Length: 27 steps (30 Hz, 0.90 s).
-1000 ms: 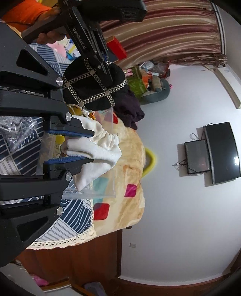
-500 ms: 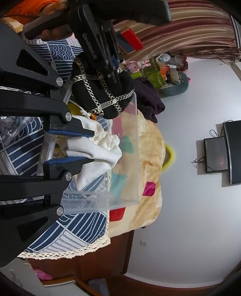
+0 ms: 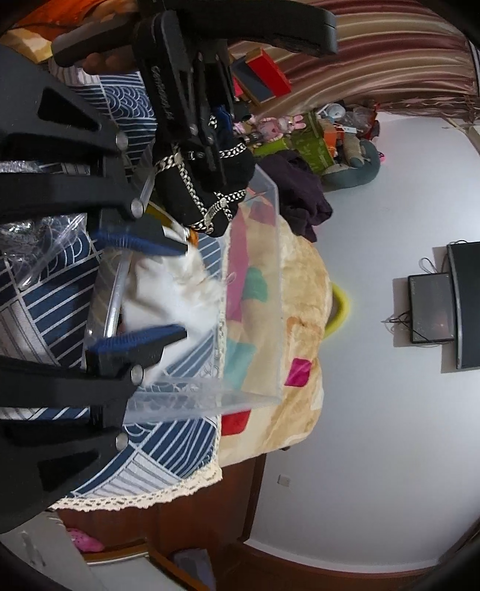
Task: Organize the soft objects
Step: 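Place the white pouch into the box with the right tool while the left tool drops the black bag in, then grasp the chain bracelet with the left tool while the right tool grasps the bag of grey socks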
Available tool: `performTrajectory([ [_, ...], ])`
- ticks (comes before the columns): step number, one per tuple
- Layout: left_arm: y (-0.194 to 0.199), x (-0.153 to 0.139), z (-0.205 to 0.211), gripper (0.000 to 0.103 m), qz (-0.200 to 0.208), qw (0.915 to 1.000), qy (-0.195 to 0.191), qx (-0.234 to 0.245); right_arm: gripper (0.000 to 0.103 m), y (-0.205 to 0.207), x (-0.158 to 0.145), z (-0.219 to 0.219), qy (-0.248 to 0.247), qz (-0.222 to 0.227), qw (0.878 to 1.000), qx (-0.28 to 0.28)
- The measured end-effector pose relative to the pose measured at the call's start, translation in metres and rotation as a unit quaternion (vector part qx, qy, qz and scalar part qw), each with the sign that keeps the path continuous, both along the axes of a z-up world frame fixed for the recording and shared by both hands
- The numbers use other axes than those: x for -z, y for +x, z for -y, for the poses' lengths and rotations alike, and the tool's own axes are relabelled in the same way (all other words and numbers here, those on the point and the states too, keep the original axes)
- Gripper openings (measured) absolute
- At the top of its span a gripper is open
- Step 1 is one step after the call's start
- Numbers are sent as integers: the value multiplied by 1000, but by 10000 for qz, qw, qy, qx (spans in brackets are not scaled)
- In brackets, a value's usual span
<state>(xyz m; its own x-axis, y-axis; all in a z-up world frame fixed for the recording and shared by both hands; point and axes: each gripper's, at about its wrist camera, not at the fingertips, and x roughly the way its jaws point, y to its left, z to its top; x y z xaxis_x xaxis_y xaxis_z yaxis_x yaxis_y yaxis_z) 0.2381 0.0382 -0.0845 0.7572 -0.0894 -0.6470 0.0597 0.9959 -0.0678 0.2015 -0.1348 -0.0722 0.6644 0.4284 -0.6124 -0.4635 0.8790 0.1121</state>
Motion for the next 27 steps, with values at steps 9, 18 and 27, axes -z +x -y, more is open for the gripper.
performTrajectory([
  [9, -53, -32, -1, 100, 525, 9986, 109, -1, 87, -33, -31, 16, 88, 636, 9978, 170],
  [18, -83, 5, -22, 102, -5, 9999, 60, -113, 102, -60, -8, 12, 47, 402, 9991, -87],
  [27, -97, 67, -13, 102, -747, 9970, 109, 179, 100, -69, 50, -14, -284, -417, 9973, -536],
])
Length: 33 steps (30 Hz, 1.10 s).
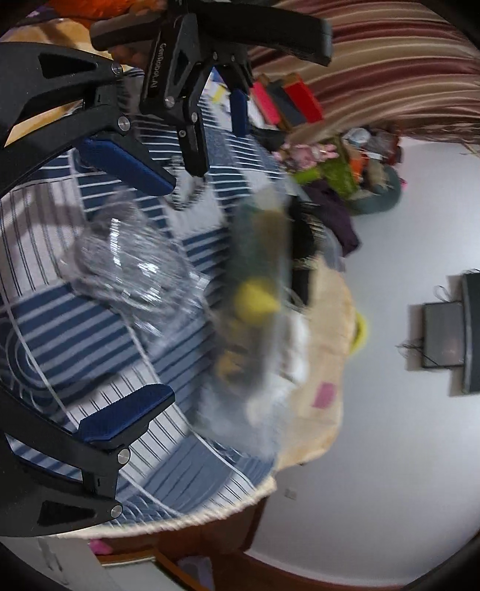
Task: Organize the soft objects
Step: 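Grasp the chain bracelet with the left tool while the right tool grasps the bag of grey socks, then lower the bracelet into the box with the left tool while the right tool lowers the sock bag in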
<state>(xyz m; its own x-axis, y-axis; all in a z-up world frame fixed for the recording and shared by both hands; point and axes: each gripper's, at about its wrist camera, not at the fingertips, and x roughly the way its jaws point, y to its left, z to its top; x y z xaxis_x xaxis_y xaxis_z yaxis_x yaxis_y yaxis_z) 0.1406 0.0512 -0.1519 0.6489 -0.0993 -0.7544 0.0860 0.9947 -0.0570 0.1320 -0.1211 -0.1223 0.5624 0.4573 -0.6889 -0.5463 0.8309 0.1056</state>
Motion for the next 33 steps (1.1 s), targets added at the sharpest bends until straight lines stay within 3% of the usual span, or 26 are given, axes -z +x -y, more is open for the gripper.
performTrajectory([
  [2, 0, 8, 4, 102, -74, 10000, 13, 11, 93, -1, 8, -5, -76, -131, 9999, -80],
  [4, 1, 13, 4, 100, -113, 9999, -43, -12, 78, 2, 15, -8, -115, -298, 9994, -150],
  [8, 3, 17, 3, 63, -155, 9996, -231, 71, 53, -1, 21, -9, -161, -308, 9993, -138],
  [10, 1, 16, 5, 55, -72, 9998, -174, 79, 40, -1, 18, -7, -77, -340, 9992, -176],
  [11, -1, 14, 6, 45, -47, 9998, -158, 119, 37, -1, 17, -5, -33, -344, 9992, -182],
  [17, -12, 4, 9, 22, 182, 9996, -34, 216, 28, -11, 6, 5, 126, -144, 9998, -111],
  [25, -26, -42, 10, 19, 824, 9963, -119, 236, 27, -22, -22, 14, 350, 335, 9988, -8],
  [33, -5, -96, 13, 19, 1477, 9879, -397, 259, 27, -8, -66, 23, 684, 970, 9926, 253],
])
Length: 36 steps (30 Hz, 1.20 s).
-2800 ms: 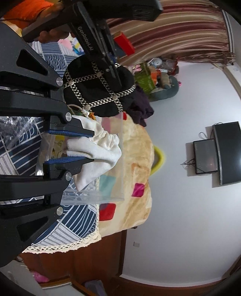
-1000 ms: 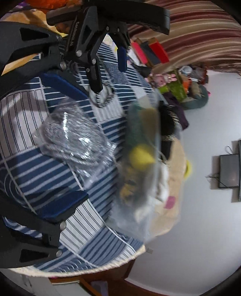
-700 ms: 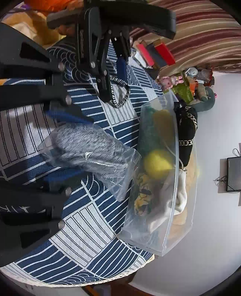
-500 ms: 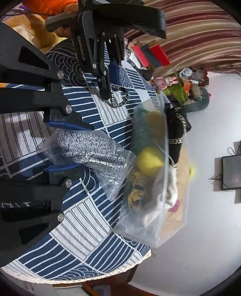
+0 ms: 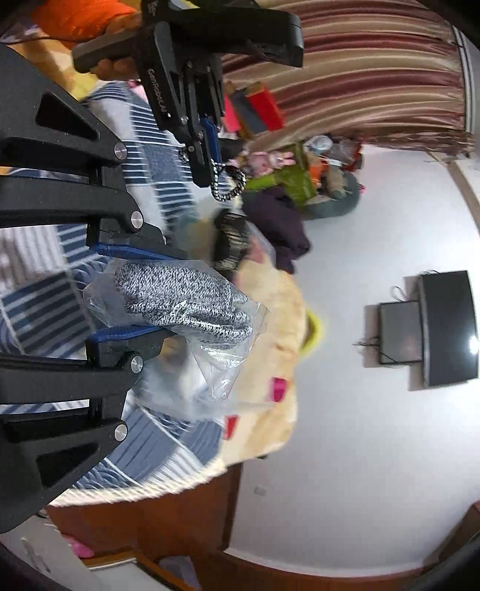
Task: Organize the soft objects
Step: 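Lower the bracelet into the box with the left tool while the right tool lowers the sock bag in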
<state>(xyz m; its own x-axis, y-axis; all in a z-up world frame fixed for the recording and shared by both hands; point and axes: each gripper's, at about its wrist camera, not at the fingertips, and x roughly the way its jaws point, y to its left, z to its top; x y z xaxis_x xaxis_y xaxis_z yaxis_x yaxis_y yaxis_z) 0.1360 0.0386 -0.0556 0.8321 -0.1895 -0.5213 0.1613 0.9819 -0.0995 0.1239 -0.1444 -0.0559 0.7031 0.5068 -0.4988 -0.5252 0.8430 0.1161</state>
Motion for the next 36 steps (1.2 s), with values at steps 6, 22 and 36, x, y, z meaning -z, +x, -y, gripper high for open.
performTrajectory([
  [6, 35, -16, 0, 19, 40, 9997, -236, 18, 27, 26, -16, -4, 129, 193, 9996, 140],
  [22, 101, 37, 6, 25, -614, 9975, 230, -282, 30, 87, 42, -53, -479, -630, 9969, -31],
  [36, 81, 40, -2, 75, -720, 9966, 273, -290, 73, 70, 24, -23, -604, -441, 9970, 187],
])
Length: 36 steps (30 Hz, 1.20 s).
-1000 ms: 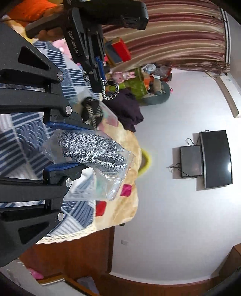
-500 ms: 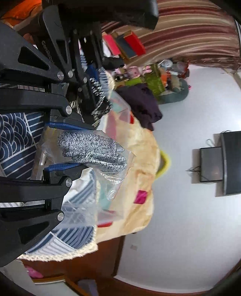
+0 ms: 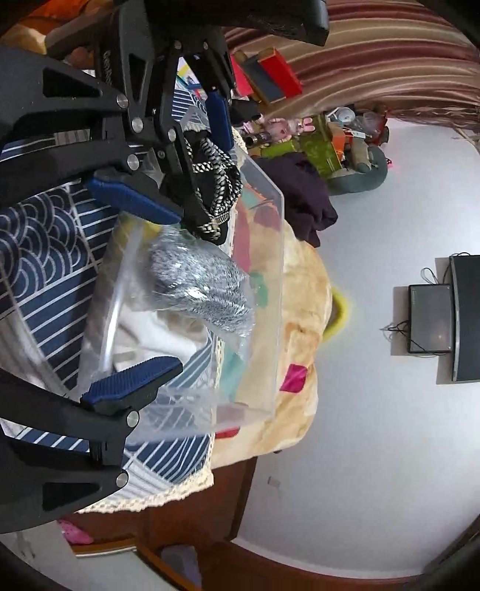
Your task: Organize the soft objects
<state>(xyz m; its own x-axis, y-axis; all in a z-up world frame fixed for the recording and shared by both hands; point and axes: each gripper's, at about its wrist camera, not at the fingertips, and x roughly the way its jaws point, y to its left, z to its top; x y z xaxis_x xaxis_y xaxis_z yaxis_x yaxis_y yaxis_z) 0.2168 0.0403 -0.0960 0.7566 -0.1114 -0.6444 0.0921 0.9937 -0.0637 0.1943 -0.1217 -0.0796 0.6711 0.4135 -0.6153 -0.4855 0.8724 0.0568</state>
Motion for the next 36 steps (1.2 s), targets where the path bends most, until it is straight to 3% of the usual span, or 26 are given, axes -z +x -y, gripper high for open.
performTrajectory([
  [6, -29, -24, 0, 75, 206, 9998, -39, 67, 74, -20, -23, 15, 135, 266, 9996, 0],
  [11, -65, -58, 3, 76, 781, 9969, 49, 10, 75, -39, -48, 25, 347, 612, 9975, 13],
  [22, -162, -125, 16, 99, 2195, 9754, 86, -202, 88, -102, -109, 43, 899, 1579, 9834, 4],
  [26, -186, -132, 16, 102, 2361, 9714, -40, -261, 103, -119, -110, 45, 960, 1768, 9795, 82],
  [36, -206, -127, 21, 103, 2355, 9716, -126, -213, 103, -140, -99, 41, 890, 1756, 9804, 97],
])
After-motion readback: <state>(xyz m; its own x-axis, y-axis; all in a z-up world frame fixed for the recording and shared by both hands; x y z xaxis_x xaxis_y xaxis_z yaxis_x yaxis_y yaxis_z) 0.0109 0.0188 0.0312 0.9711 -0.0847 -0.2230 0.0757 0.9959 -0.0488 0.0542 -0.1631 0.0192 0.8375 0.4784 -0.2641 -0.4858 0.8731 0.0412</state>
